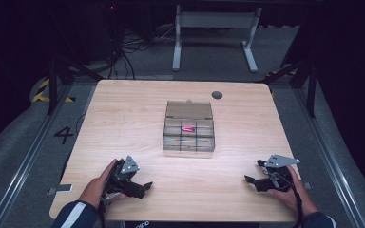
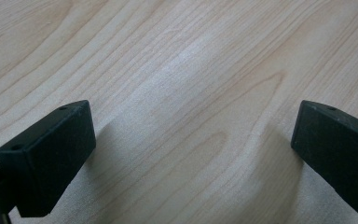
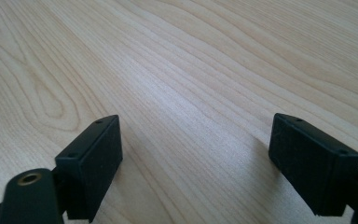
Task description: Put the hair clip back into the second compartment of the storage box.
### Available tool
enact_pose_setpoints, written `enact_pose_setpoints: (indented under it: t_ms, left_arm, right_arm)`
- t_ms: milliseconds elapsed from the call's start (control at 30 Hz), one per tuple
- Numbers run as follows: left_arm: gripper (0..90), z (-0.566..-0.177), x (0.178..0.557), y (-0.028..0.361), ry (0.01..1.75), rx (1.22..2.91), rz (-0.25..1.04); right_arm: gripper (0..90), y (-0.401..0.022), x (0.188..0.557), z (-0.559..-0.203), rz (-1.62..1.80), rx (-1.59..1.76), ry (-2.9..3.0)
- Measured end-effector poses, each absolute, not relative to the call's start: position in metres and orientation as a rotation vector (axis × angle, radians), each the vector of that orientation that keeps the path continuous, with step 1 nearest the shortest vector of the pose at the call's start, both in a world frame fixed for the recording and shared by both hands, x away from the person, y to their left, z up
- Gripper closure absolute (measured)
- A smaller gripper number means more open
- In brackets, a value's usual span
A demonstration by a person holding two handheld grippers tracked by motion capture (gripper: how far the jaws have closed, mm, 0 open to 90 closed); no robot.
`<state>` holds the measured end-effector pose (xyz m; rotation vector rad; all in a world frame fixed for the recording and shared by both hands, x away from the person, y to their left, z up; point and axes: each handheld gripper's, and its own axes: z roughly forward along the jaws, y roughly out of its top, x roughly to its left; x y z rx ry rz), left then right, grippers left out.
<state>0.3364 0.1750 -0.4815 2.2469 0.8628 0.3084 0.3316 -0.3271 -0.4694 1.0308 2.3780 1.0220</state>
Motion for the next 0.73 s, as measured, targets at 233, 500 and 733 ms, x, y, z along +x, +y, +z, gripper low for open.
enact_pose_setpoints:
  t_ms: [233,500,733]
  left_arm:
    - [0.2,-0.4815,0.3364,0.1749,0.863,2.247,0.308]
    - [0.2,-0.4815,0.3365,0.175,0.863,2.247,0.308]
    - [0.2,-0.4815,0.3365,0.175,0.863,2.247,0.308]
  right_arm:
    - [17.0,-0.327,0.332,-0.4697,1.026,1.031,2.379]
    - [17.0,-0.327,0.3321,-0.4697,1.025,1.031,2.379]
    - [16.5,-0.3271,0.3328,-0.4696,1.026,1.029,2.383]
